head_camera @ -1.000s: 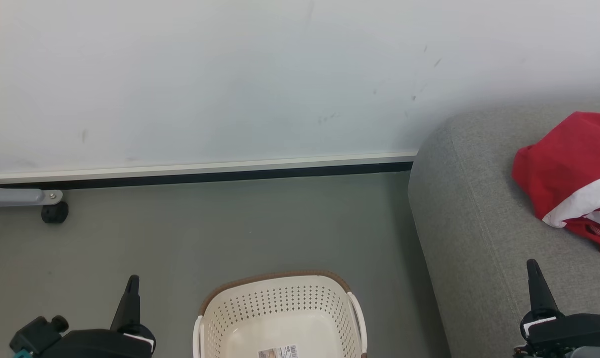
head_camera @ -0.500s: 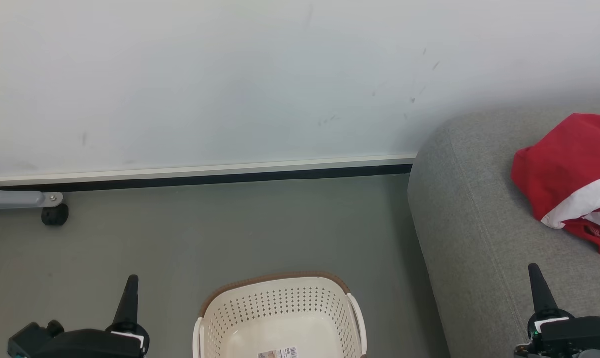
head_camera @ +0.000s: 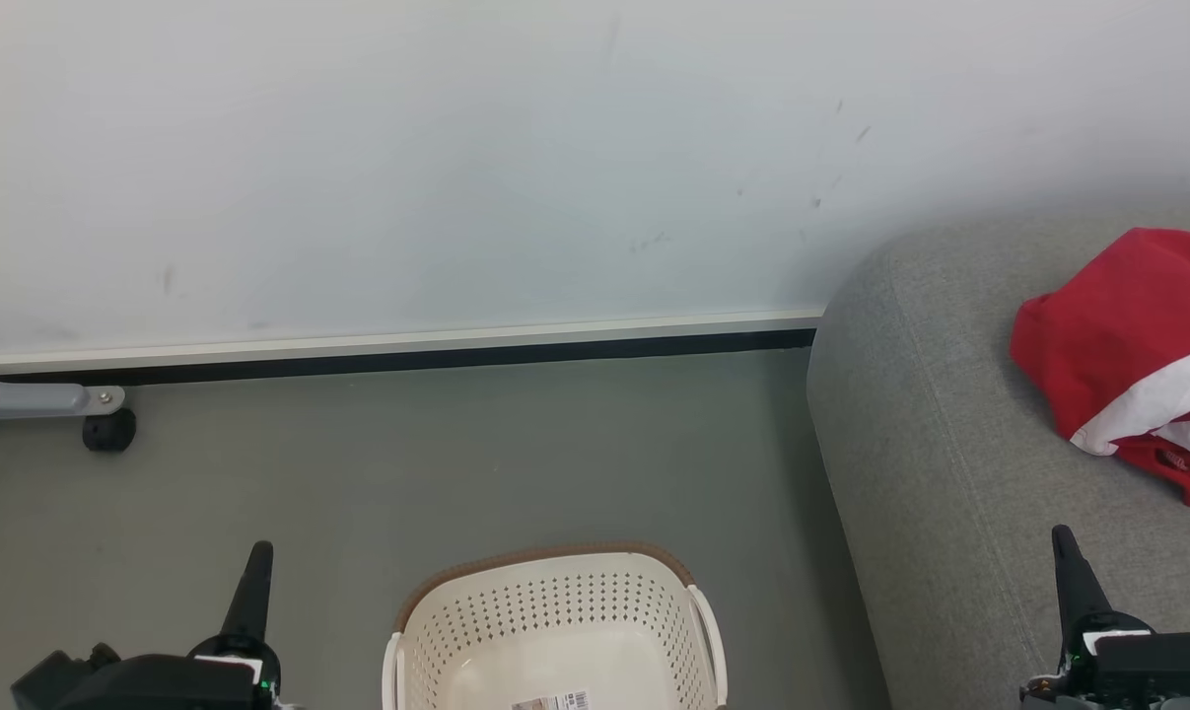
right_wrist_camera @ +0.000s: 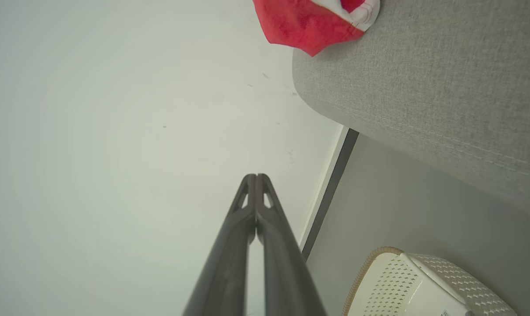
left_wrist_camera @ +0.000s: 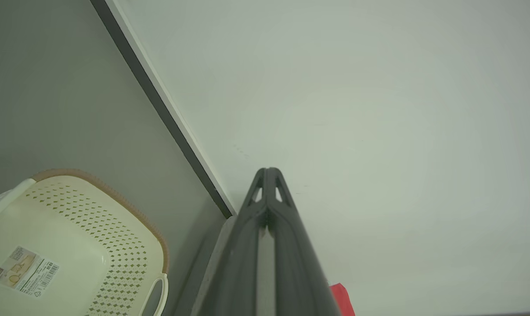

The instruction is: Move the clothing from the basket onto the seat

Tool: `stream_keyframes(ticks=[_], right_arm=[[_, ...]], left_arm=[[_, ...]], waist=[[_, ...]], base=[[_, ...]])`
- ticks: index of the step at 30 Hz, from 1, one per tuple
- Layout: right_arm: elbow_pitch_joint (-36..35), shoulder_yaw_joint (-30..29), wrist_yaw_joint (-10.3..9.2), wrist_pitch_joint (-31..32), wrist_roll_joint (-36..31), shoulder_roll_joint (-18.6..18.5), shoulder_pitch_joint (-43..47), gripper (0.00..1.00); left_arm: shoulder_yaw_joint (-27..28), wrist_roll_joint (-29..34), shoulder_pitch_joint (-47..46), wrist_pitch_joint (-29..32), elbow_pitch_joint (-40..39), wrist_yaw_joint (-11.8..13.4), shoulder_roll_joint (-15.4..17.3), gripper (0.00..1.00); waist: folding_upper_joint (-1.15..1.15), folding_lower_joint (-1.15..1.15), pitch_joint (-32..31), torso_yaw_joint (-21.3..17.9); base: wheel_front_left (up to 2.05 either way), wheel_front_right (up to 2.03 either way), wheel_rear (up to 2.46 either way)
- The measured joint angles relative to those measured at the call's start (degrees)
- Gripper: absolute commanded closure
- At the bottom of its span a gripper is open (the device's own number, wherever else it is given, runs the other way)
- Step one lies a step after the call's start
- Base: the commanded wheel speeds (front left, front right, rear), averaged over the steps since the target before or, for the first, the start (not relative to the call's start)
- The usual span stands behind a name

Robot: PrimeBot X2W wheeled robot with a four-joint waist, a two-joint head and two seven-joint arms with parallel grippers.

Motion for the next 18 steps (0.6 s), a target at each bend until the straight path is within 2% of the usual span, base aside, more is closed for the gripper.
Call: stream_keyframes(ticks=[18], right_arm=[[1.80,-3.49,1.76,3.39,10.39,2.22,-0.66,1.00]], left_arm=[[3.12,-9.68,-0.55,3.19,0.64,-2.02,-1.60,1.00]], waist=[[0.00,0.00,-0.42,-0.08]], base=[[0.00,0.00,0.00]])
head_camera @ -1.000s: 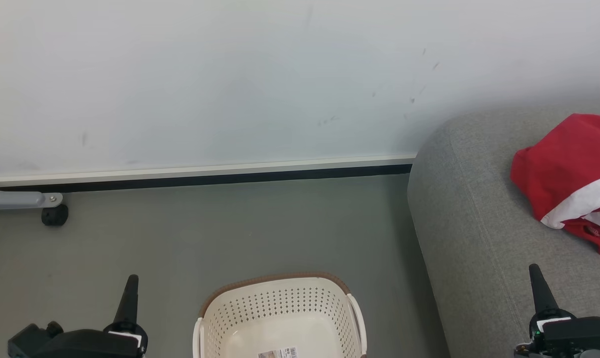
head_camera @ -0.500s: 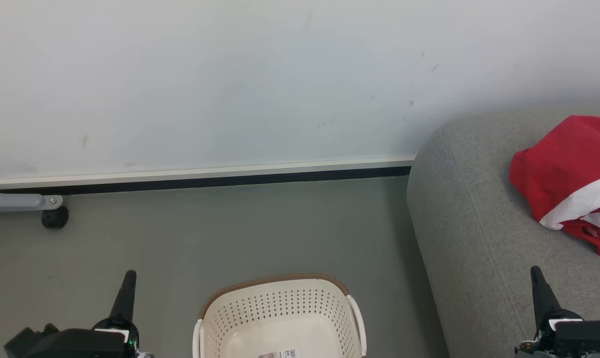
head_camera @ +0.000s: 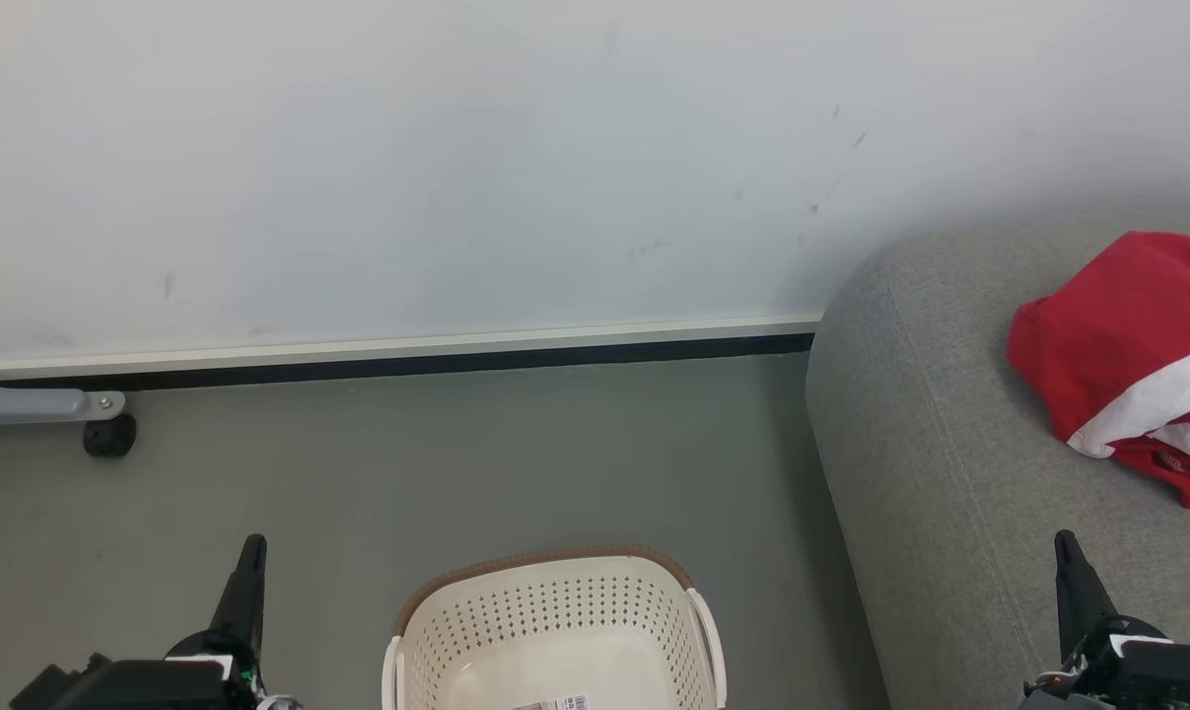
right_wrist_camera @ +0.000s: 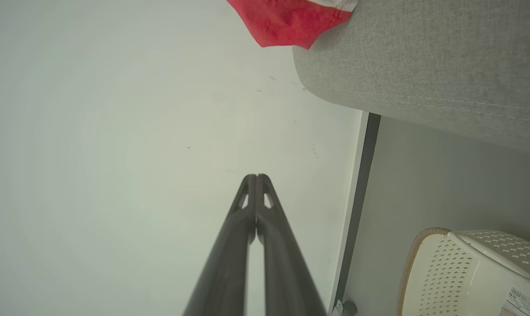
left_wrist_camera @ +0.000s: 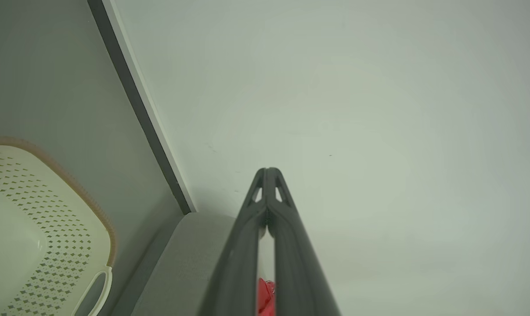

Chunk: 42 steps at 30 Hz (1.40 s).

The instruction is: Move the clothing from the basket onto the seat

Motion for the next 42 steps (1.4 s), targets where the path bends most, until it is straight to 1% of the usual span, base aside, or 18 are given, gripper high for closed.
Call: stream_keyframes(ticks=[42], right_arm=[[0.14,-0.04,0.05,-0.01,0.01,0.04,-0.34,1.00]], left_arm=[[0.03,-0.33,-0.10,0.00,0.10,-0.01,-0.03,1.00]], waist=[[0.00,0.00,0.00,0.00]], base=[[0.00,0.00,0.00]])
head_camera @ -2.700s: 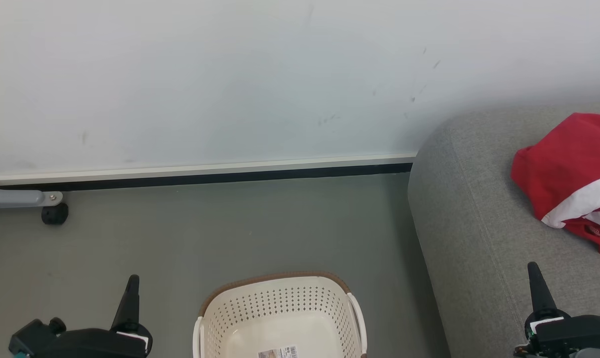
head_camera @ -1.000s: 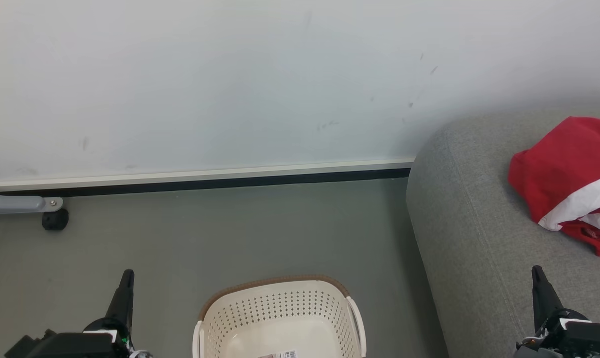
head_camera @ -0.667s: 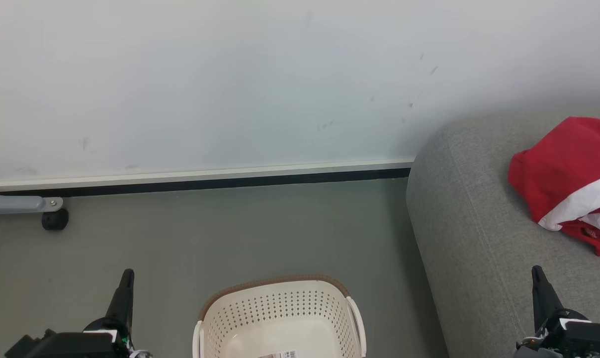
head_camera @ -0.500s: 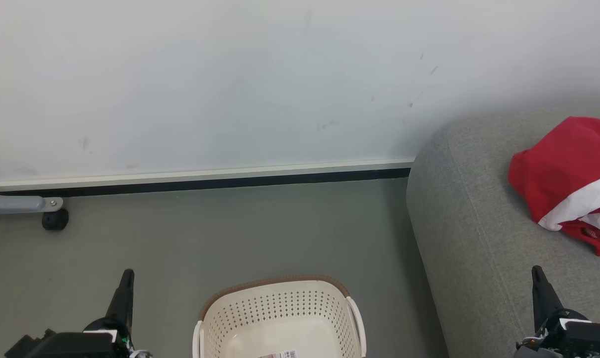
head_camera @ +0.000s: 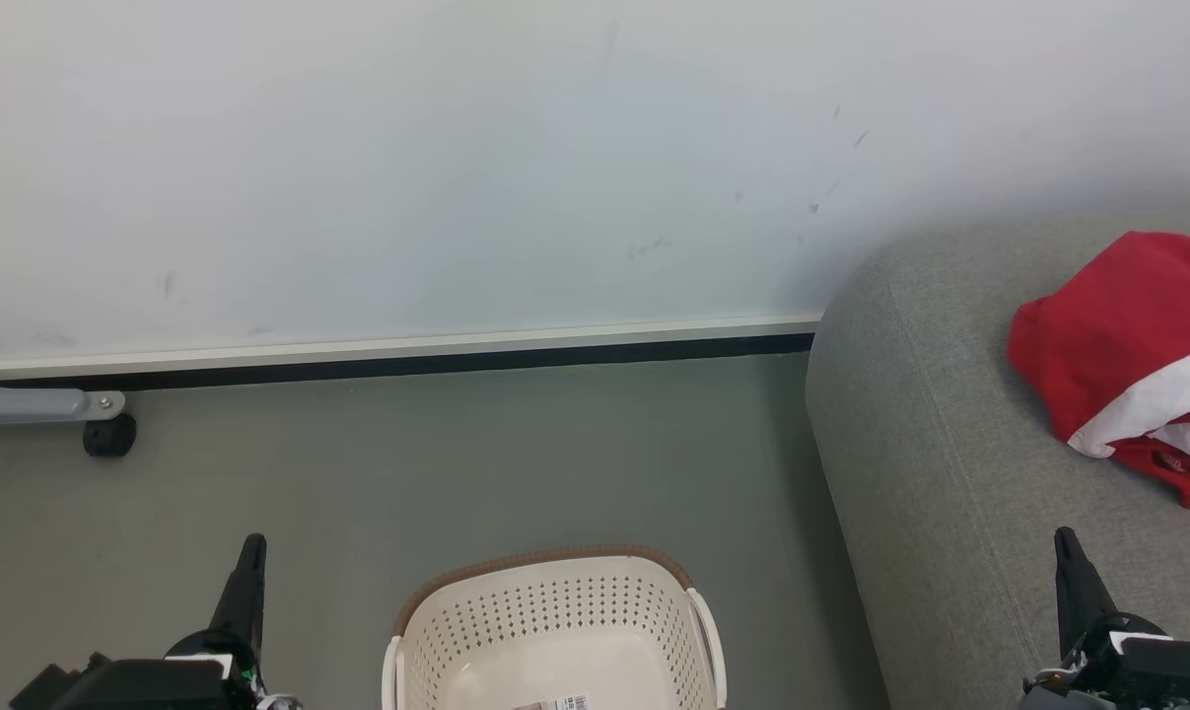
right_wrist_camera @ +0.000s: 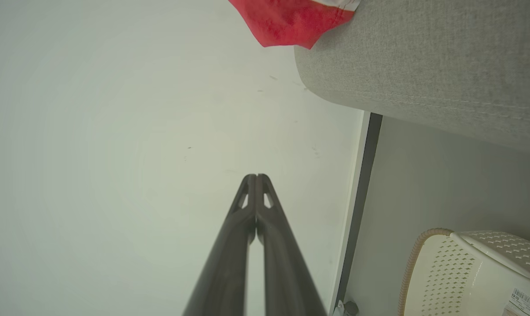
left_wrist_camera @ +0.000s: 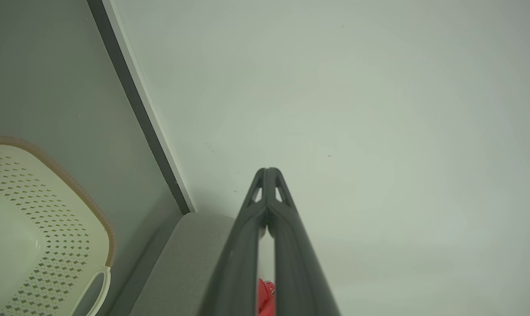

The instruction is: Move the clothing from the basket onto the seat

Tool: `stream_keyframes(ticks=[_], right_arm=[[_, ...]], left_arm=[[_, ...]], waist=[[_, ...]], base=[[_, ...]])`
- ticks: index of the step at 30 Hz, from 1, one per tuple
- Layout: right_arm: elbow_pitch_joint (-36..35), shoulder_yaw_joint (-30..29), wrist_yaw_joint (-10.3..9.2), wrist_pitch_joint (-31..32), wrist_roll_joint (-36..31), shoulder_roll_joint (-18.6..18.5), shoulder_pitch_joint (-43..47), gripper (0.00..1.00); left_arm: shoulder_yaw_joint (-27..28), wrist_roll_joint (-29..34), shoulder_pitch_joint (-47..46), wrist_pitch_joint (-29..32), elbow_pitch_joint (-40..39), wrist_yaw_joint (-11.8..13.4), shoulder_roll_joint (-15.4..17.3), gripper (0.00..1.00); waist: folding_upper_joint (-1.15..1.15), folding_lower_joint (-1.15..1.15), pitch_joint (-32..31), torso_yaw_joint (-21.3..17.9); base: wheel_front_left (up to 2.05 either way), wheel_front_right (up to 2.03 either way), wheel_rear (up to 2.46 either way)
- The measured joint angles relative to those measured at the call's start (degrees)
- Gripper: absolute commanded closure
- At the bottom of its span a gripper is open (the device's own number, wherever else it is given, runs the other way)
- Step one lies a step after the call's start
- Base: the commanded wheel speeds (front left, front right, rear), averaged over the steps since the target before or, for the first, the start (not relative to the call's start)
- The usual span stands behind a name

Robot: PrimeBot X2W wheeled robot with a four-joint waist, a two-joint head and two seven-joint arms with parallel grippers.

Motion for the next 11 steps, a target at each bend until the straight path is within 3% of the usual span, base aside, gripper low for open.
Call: stream_keyframes(ticks=[11], right_arm=[[0.03,0.00,0.00,0.00,0.05,0.00,0.00,1.00]], left_arm=[[0.00,0.00,0.00,0.00,0.02,0.00,0.00,1.00]], waist=[[0.00,0.00,0.00,0.00]], base=[[0.00,0.00,0.00]])
